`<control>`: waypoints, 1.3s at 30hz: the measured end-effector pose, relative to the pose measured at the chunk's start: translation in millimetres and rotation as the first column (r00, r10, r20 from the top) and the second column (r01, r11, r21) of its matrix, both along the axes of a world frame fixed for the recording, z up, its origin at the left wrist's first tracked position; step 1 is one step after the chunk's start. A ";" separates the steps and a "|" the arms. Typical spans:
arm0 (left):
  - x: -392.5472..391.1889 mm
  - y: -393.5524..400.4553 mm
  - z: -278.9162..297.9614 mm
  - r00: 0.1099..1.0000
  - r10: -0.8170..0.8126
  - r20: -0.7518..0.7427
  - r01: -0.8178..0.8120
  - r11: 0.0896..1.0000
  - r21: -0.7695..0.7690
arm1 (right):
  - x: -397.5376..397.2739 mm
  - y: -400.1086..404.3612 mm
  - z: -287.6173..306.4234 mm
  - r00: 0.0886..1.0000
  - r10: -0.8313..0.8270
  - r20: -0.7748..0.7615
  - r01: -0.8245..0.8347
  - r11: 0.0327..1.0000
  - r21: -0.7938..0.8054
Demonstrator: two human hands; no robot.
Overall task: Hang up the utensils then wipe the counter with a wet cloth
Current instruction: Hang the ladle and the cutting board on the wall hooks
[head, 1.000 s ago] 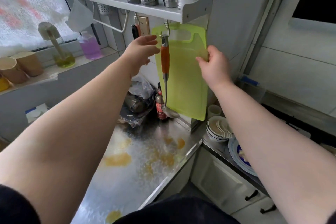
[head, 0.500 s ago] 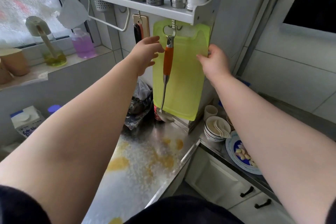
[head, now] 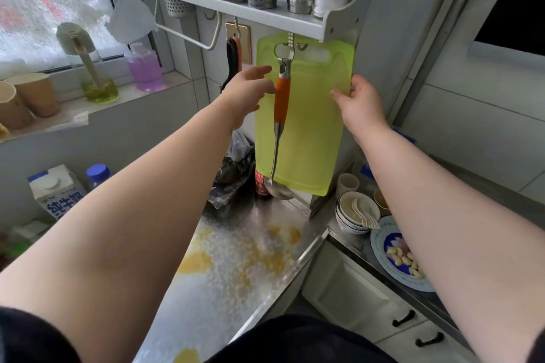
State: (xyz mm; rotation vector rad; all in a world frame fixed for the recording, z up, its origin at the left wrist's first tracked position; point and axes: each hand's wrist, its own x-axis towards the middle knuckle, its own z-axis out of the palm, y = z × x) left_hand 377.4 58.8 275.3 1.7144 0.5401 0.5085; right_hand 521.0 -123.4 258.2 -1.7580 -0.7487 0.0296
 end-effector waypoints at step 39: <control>0.3 3.7 -16.7 0.990 -0.015 -0.138 0.001 0.994 -0.107 | -17.4 14.6 -37.5 0.972 -0.201 -0.125 0.198 0.979 -0.043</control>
